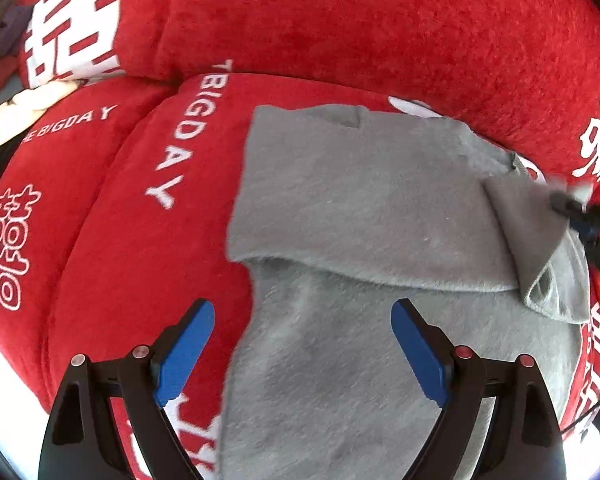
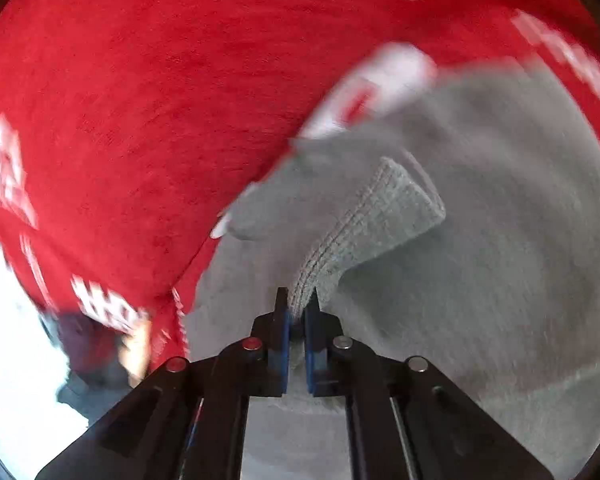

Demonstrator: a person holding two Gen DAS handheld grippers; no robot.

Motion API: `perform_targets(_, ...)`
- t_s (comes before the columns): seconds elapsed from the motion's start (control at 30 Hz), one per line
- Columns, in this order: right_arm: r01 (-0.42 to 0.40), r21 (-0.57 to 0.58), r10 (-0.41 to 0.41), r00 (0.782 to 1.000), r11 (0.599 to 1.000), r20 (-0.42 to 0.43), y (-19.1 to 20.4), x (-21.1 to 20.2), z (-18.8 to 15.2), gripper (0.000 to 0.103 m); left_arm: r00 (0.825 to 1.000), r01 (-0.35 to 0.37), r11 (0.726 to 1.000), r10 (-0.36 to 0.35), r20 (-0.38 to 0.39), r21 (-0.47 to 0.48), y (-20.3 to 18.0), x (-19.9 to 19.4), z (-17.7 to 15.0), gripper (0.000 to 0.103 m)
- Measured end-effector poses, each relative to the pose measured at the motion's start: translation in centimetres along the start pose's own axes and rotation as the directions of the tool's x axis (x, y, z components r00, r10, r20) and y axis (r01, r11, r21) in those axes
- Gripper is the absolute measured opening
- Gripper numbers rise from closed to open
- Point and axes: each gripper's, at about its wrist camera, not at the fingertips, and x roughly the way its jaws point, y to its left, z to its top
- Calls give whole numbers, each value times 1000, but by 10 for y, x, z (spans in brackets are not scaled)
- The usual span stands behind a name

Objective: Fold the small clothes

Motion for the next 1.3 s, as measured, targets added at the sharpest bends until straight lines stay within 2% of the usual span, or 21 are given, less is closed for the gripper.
perform_targets(0.03,9,-115,-11,1000,993,-17,22,5,-2,6,1000,-2,1000,2,0,-7,3,-1,-2,91)
perform_targets(0.1,17,-325,-40,997,945,-62,63,21,-15,6,1000,-8,1000,8,-7,-22,12,-2,-4,91)
perform_targets(0.23,24,-567,-128,981,824,-145,111,63,-49,8,999,-24,999,23,-25,-47,30,-1,-8,91)
perform_targets(0.3,21,-634,-176,968,773,-181,116,80,-67,11,999,-25,998,23,-30,-54,35,-1,-10,91)
perform_targets(0.37,56,-679,-261,943,732,-204,117,95,-82,20,999,-25,998,23,-32,-56,39,-2,-9,91)
perform_targets(0.4,59,-690,-274,939,722,-207,119,97,-87,25,999,-22,998,21,-30,-56,40,-2,-7,91)
perform_targets(0.47,46,-691,-262,942,722,-211,116,88,-92,48,1000,-3,998,2,-26,-60,39,-3,-2,91)
perform_targets(0.5,44,-687,-260,942,725,-213,115,82,-93,49,1000,14,998,-15,-25,-61,37,-3,2,91)
perform_targets(0.6,41,-639,-243,942,769,-232,101,58,-96,49,996,85,995,-86,-18,-57,26,-3,15,91)
perform_targets(0.73,83,-477,-219,946,875,-237,56,19,-85,49,973,227,972,-229,-31,-57,5,8,40,91)
perform_targets(0.8,108,-342,-195,953,933,-231,23,-3,-78,49,961,272,961,-274,-44,-56,-5,17,53,91)
perform_targets(0.87,111,-213,-157,964,971,-214,-8,-22,-73,49,948,306,949,-310,-66,-72,-14,28,62,90)
perform_targets(0.93,95,-85,-109,977,992,-185,-37,-41,-69,49,941,319,942,-328,-83,-103,-18,37,66,90)
perform_targets(1.0,81,30,-75,985,996,-154,-64,-55,-68,49,935,330,934,-343,-90,-135,-18,42,67,80)
perform_targets(1.07,63,137,-46,991,989,-124,-89,-65,-69,49,927,339,924,-360,-102,-174,-18,47,68,74)
perform_targets(1.13,45,213,-24,995,976,-101,-107,-72,-70,49,923,346,917,-370,-104,-197,-17,51,67,53)
perform_targets(1.2,31,250,-8,995,968,-95,-115,-76,-72,49,922,346,916,-373,-109,-205,-17,55,68,10)
perform_targets(1.3,20,269,4,996,963,-87,-120,-80,-75,49,925,352,912,-373,-69,-209,-14,46,69,8)
